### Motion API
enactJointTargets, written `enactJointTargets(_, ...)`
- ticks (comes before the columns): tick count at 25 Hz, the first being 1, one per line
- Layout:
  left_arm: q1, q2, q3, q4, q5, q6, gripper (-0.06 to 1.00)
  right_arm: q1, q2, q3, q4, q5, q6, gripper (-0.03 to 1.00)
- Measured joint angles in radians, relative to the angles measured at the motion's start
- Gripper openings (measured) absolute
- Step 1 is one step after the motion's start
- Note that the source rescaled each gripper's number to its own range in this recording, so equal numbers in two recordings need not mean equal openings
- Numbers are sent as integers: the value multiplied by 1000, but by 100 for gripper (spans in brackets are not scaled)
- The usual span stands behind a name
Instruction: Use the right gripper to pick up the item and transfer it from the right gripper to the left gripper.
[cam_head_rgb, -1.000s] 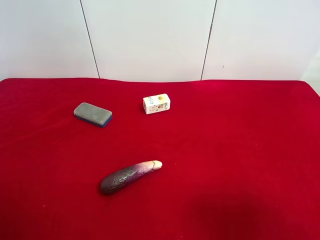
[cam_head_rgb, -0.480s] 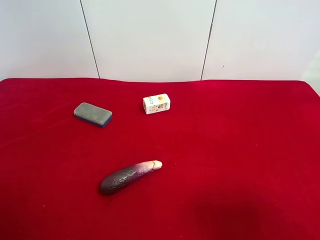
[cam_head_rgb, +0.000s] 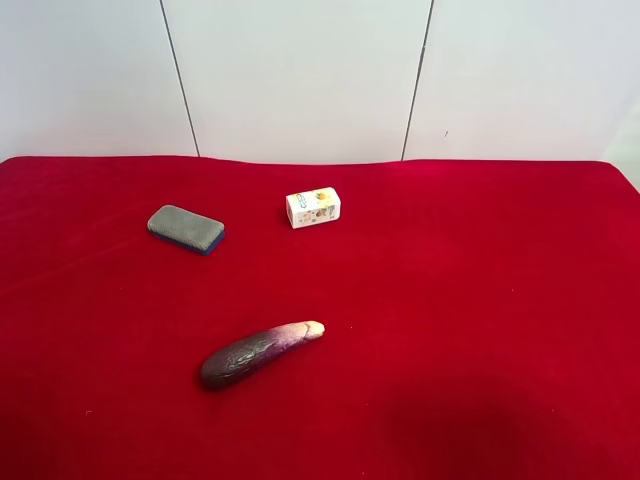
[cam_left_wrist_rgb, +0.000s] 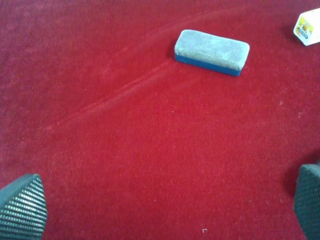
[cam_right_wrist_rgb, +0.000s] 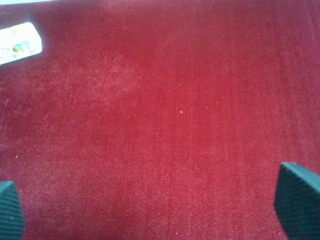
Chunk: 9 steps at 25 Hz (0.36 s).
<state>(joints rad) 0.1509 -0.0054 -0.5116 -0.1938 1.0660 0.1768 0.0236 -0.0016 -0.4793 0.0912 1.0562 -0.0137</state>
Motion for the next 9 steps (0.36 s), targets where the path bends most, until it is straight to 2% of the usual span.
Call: enactJointTargets(9,0,0,0,0,1,0,100,0,0,0,0,0,0,100)
